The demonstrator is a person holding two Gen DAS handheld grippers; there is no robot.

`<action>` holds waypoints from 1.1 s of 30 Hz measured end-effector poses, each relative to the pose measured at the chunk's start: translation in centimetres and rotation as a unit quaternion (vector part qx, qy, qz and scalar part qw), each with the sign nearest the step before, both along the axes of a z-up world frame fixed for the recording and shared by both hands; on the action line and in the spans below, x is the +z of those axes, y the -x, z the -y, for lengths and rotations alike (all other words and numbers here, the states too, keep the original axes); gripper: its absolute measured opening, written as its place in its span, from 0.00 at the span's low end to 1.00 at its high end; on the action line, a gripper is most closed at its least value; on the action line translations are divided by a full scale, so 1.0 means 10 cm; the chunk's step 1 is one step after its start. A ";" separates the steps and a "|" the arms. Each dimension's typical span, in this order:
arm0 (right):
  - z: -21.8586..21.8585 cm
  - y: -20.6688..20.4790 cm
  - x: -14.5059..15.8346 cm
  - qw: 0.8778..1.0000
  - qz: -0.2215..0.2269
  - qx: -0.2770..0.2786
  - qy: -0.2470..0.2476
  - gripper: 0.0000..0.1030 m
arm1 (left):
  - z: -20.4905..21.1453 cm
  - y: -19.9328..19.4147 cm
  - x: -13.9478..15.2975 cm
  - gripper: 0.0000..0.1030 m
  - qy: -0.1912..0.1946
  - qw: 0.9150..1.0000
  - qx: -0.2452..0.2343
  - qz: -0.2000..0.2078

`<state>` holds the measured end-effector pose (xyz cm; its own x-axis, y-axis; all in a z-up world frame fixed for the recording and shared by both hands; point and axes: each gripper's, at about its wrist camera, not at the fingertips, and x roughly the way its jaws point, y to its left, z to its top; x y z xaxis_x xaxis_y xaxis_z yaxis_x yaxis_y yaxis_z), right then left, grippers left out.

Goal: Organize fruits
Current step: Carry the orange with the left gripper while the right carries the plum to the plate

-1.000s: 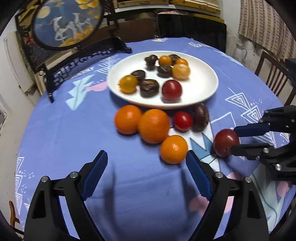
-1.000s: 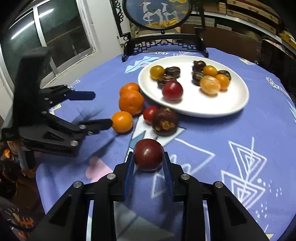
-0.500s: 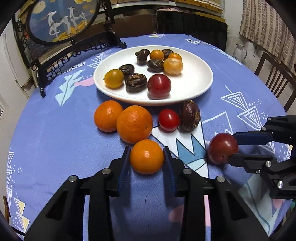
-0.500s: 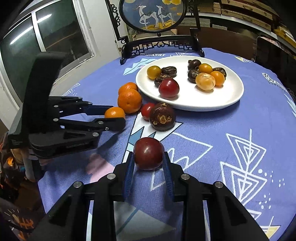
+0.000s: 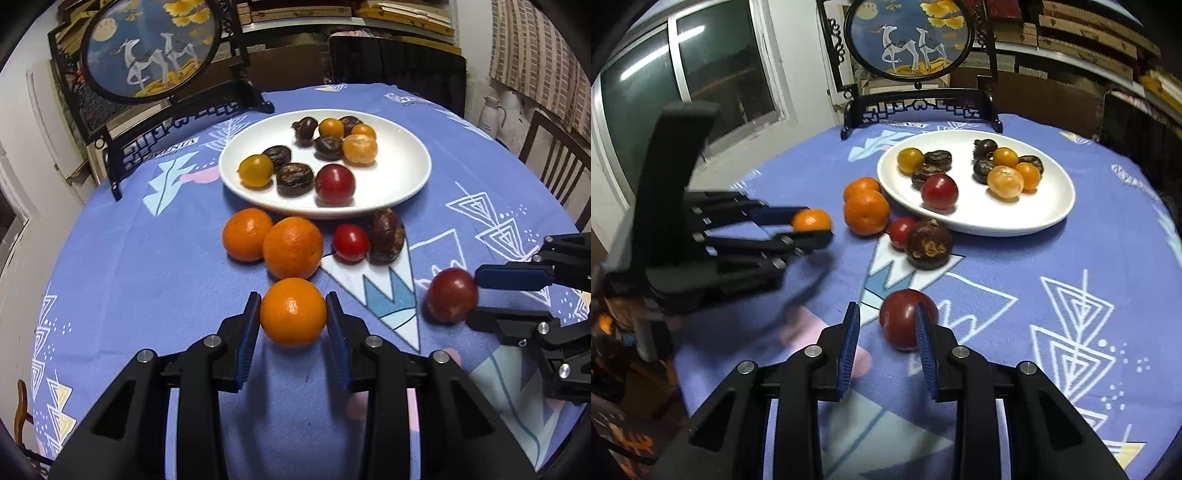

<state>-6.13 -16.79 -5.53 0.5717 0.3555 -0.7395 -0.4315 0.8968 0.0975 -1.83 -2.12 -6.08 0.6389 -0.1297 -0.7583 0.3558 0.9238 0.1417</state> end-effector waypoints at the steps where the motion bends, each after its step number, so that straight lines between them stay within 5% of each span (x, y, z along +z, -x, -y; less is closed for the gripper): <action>1: -0.01 0.02 -0.01 1.000 0.006 0.001 0.014 0.46 | -0.02 -0.01 -0.01 0.34 0.000 1.000 0.003 -0.002; 4: 0.01 0.09 0.01 0.999 0.029 -0.019 0.026 0.82 | -0.09 0.00 -0.04 0.34 0.000 1.000 0.008 -0.005; 8: 0.01 -0.03 -0.05 0.998 0.024 -0.035 0.038 0.82 | -0.10 -0.02 -0.08 0.34 0.003 1.000 0.008 -0.011; 9: 0.01 -0.08 -0.08 0.998 0.014 -0.038 0.038 0.81 | -0.09 -0.01 -0.08 0.34 0.005 1.000 0.006 -0.011; 12: -0.03 -0.20 -0.23 0.998 -0.030 -0.027 0.047 0.39 | -0.09 0.01 -0.08 0.34 0.007 1.000 0.000 -0.010; 26: 0.05 -0.19 -0.16 0.999 -0.046 -0.001 0.020 0.38 | 0.01 -0.07 -0.05 0.34 0.023 0.999 -0.029 -0.025; 33: 0.17 -0.47 0.47 0.999 0.036 -0.022 -0.005 0.38 | 0.20 -0.42 0.44 0.34 0.012 0.999 -0.030 0.030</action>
<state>-1.44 -18.53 -0.85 0.6385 0.3355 -0.6927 -0.3972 0.9145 0.0769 2.36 -4.15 -1.73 0.6732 -0.1872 -0.7154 0.4027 0.9042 0.1424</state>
